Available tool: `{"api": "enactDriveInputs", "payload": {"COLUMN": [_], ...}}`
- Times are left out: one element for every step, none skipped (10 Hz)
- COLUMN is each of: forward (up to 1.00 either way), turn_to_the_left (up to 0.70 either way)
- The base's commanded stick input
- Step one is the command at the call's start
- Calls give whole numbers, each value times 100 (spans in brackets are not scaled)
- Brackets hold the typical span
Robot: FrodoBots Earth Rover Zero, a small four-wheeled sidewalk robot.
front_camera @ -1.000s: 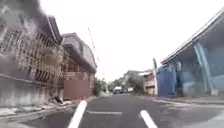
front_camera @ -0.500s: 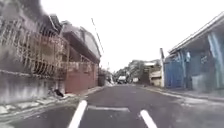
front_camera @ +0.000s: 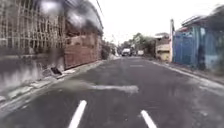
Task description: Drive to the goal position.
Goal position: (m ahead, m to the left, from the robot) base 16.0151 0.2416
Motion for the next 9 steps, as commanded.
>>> {"api": "enactDriveInputs", "payload": {"forward": [70, 70, 70, 70, 70, 70, 70, 70, 70], "turn_to_the_left": [6, 4, 3, 3, 0, 0, 0, 0, 0]}}
